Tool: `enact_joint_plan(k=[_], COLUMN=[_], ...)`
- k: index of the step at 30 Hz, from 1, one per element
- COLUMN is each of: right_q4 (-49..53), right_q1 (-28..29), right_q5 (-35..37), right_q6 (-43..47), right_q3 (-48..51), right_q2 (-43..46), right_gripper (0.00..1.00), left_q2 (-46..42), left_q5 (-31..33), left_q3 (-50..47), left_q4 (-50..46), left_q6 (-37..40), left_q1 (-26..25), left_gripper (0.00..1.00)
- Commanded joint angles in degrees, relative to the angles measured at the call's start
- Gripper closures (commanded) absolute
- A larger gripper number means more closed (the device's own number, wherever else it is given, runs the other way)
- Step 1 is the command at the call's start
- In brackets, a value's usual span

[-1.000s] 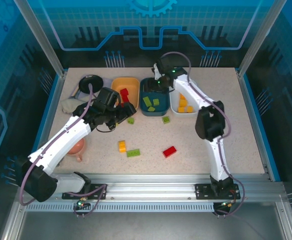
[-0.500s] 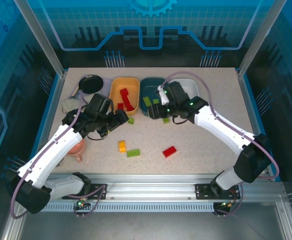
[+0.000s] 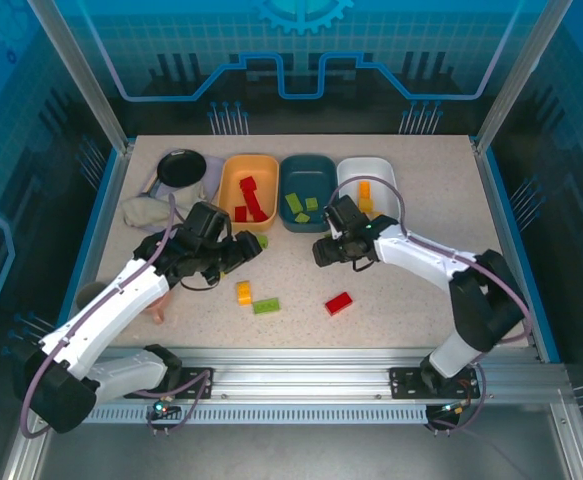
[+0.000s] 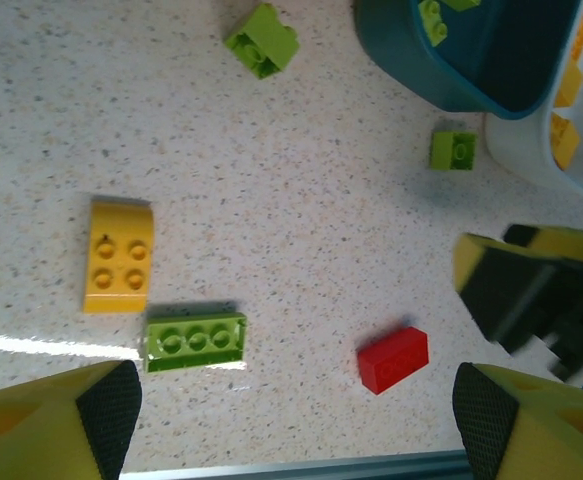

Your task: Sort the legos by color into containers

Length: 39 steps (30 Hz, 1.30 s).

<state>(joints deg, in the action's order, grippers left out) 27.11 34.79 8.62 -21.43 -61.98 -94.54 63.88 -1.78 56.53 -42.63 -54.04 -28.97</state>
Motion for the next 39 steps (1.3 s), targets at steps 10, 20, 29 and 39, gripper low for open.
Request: enact_joint_plan(k=[10,20,29,39], right_q4=[-6.54,-5.44,-4.39,2.46], right_q1=[-2.5,-3.63,-3.15,1.21], right_q5=[4.03,6.12,4.64,4.44], right_q6=[2.75,4.01,5.08,-1.09], right_q3=[-6.41,-11.38,-12.1,-9.76], right_q2=[-12.37,-18.69,-18.91,-0.74], right_gripper=[0.29,0.41,0.68,0.71], left_q2=[-4.62,-5.78,-5.89,-3.7], left_q5=[-3.02,-3.0,-2.94,-0.53], left_q3=[-5.82,-6.0,-5.83,-0.08], left_q4=[10.37,9.06,8.6,5.77], left_q6=[-1.86,-2.18,-2.09,-0.51], left_q1=[-1.06,-1.09,-1.11,-1.14], left_gripper=[0.15,0.15,0.15,0.15])
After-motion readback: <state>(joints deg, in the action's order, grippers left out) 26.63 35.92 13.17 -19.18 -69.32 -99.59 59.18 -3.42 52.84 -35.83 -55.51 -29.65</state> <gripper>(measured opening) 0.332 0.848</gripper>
